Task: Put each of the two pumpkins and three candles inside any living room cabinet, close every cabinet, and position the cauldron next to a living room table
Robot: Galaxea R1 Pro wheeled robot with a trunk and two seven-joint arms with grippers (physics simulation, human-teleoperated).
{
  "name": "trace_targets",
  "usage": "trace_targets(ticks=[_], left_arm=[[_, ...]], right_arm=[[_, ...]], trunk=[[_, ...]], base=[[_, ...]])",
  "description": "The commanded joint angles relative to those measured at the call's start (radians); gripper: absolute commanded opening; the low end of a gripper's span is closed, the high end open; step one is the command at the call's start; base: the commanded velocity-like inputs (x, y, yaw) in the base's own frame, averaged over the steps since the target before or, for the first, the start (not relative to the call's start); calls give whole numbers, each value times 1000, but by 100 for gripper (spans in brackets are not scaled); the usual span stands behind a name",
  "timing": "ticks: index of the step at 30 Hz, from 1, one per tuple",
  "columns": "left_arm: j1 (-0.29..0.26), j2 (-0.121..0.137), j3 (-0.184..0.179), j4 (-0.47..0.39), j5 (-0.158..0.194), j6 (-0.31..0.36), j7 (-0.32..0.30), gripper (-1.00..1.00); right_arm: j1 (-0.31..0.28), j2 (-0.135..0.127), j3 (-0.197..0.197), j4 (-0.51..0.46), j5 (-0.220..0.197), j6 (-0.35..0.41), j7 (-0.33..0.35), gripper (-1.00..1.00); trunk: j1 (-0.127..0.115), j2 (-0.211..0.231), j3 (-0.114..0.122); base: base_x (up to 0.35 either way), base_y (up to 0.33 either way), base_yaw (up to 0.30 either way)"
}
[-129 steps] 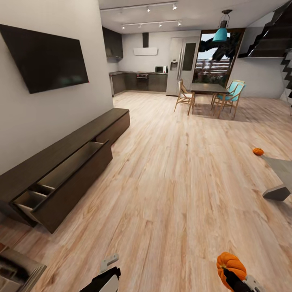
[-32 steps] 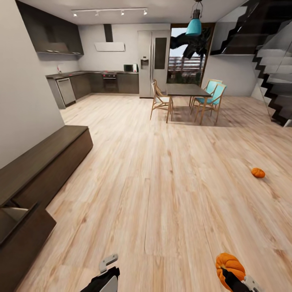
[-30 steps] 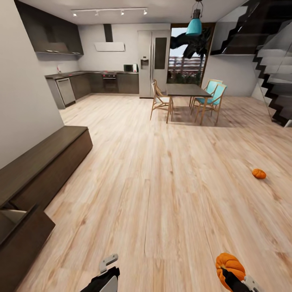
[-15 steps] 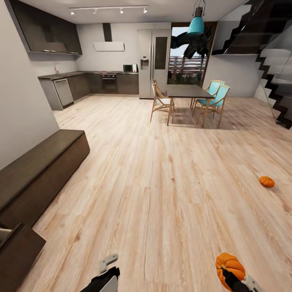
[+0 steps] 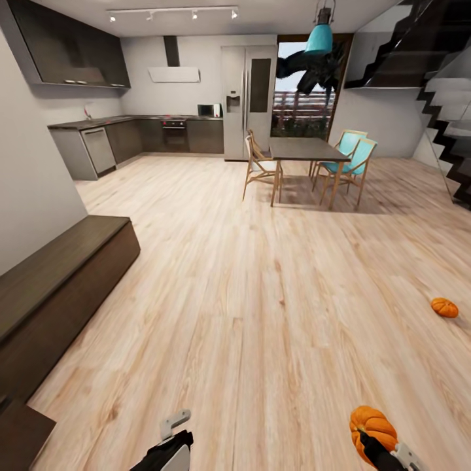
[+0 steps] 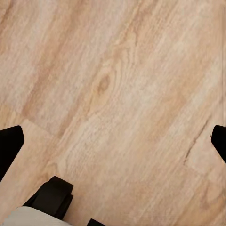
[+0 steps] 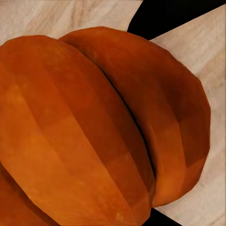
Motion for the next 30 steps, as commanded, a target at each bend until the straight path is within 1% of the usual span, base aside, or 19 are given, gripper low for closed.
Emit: trace_targets(ticks=[1,12,17,23,26,30], left_arm=[[-1,0,-8,-1,6,1,7,100],[-1,0,-8,-1,6,1,7,100],[-1,1,-8,-1,6,1,7,100],[-1,1,-8,-1,6,1,7,100],[-1,0,-8,-1,6,1,7,100],[-1,0,-8,-1,6,1,7,100]], right_arm=[[-1,0,0,3,-11,-14,4,-100],[-1,0,-2,13,-18,-22,4,-100],[-1,0,2,12,-9,-12,3,-100],[-1,-1,-1,12,-19,-14,5,-100],[-1,-1,-1,12,-20,-14,6,-100],[-1,-1,-2,12,-20,-14,6,-100]], trunk=[[1,0,-1],[1,0,-1],[1,0,-1],[1,0,-1],[1,0,-1],[1,0,-3]], base=[[350,0,0],[350,0,0],[350,0,0],[350,0,-1],[350,0,-126],[350,0,-242]])
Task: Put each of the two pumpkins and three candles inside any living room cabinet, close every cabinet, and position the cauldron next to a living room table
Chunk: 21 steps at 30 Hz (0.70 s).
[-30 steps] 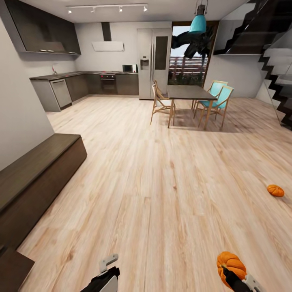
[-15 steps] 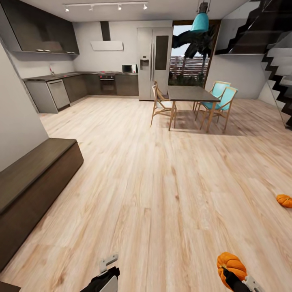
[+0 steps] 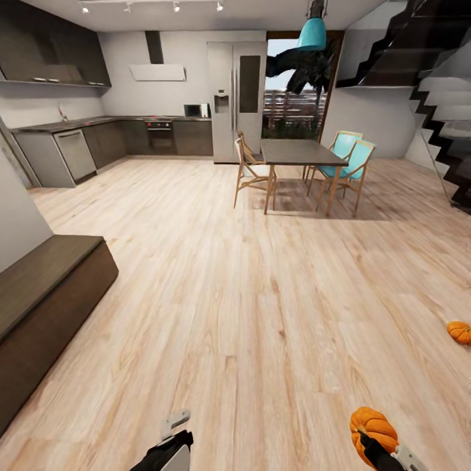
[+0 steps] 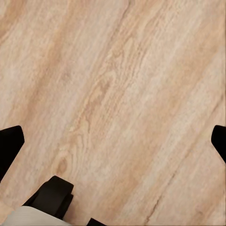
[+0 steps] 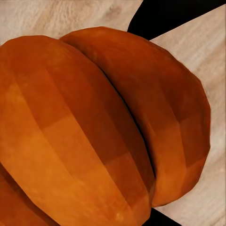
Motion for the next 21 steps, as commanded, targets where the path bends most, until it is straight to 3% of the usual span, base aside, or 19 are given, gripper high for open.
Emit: trace_targets(ticks=[1,21], left_arm=[[0,1,-8,-2,7,1,7,100],[0,1,-8,-2,7,1,7,100]], right_arm=[[-1,0,-1,1,-10,-4,4,-100],[-1,0,-1,2,-12,-5,3,-100]], trunk=[[1,0,-1],[1,0,-1]], base=[[350,0,-265],[350,0,-270]])
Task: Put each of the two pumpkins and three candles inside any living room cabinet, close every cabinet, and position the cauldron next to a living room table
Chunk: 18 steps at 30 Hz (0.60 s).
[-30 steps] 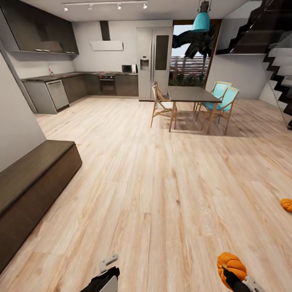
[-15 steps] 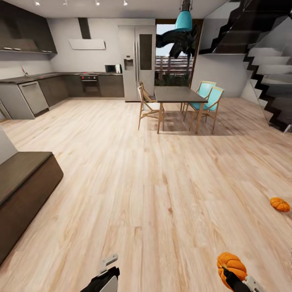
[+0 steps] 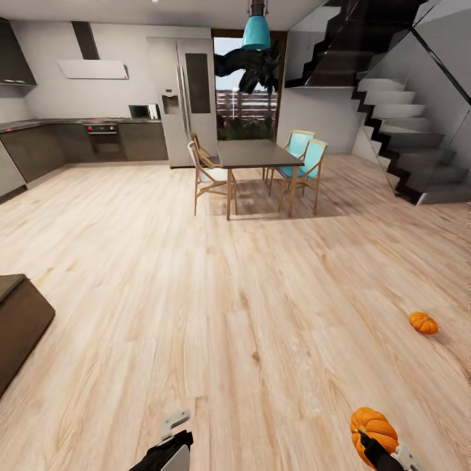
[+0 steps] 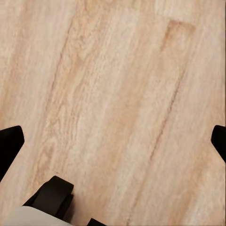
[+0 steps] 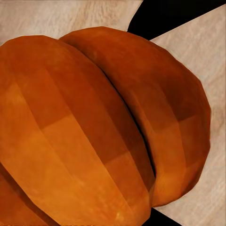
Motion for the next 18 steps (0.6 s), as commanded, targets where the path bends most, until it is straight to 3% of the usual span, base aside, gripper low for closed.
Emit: trace_targets(ticks=[1,18], left_arm=[[0,1,-8,-2,7,1,7,100],[0,2,-8,-2,7,1,1,100]], right_arm=[[-1,0,-1,1,-10,-4,3,-100],[-1,-3,-3,1,-10,-3,3,-100]], trunk=[[1,0,-1],[1,0,-1]], base=[[350,0,-270],[350,0,-270]])
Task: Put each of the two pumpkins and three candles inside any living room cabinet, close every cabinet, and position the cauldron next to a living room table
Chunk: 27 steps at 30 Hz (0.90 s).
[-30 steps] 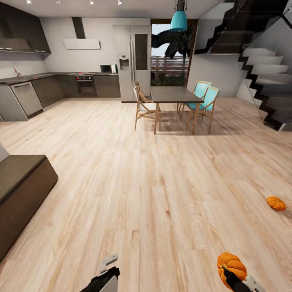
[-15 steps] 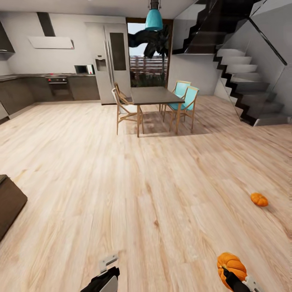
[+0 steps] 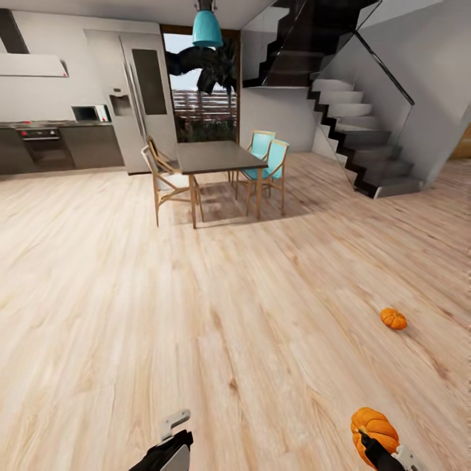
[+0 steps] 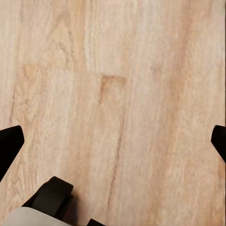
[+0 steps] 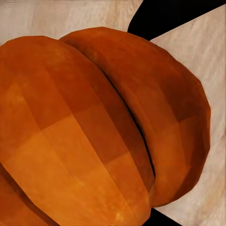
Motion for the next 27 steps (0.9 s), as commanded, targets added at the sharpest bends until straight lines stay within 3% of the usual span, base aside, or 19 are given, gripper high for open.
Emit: trace_targets(ticks=[1,27], left_arm=[[0,1,-8,-1,6,1,7,100],[0,-1,-8,-1,6,1,6,100]], right_arm=[[-1,0,-1,1,-11,-4,4,-100],[-1,-2,-1,1,-11,-3,3,-100]], trunk=[[1,0,-1],[1,0,-1]], base=[[350,0,-270],[350,-2,-270]])
